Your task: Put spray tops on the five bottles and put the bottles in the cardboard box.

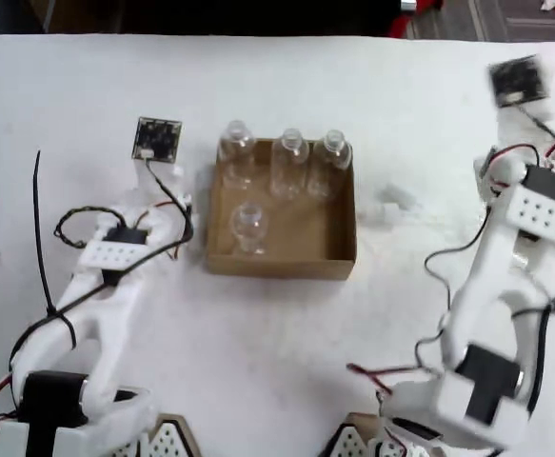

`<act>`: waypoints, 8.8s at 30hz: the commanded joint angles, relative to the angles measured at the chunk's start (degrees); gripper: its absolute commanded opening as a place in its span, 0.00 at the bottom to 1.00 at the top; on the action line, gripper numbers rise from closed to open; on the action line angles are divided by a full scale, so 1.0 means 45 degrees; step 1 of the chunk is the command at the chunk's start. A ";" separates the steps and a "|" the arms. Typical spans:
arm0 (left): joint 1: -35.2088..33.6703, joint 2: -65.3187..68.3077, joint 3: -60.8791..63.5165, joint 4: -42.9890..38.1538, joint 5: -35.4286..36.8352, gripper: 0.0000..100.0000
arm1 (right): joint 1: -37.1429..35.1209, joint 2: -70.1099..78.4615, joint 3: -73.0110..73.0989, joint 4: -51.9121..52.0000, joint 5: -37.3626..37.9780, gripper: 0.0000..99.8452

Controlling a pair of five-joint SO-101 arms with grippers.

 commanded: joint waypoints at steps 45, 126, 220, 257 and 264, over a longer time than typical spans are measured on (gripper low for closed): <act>0.0127 -0.0029 -0.0059 -0.0293 -0.0195 0.02 | 0.0654 0.6535 -0.3419 0.2940 0.8967 0.14; 0.0147 -0.0029 -0.0078 -0.0293 -0.0195 0.02 | 0.1123 0.6398 -0.4259 0.3643 1.0002 0.12; 0.0068 -0.0049 -0.0078 -0.0293 -0.0195 0.02 | -0.8547 -1.2943 1.0549 -0.6750 -0.7306 0.02; 0.0147 -0.0049 -0.0117 -0.0293 -0.0195 0.02 | -0.8684 -1.4154 1.9380 -1.5443 -0.8010 0.02; 0.0147 -0.0049 -0.0117 -0.0293 -0.0195 0.02 | -0.8684 -1.4154 1.9380 -1.5424 -0.8010 0.05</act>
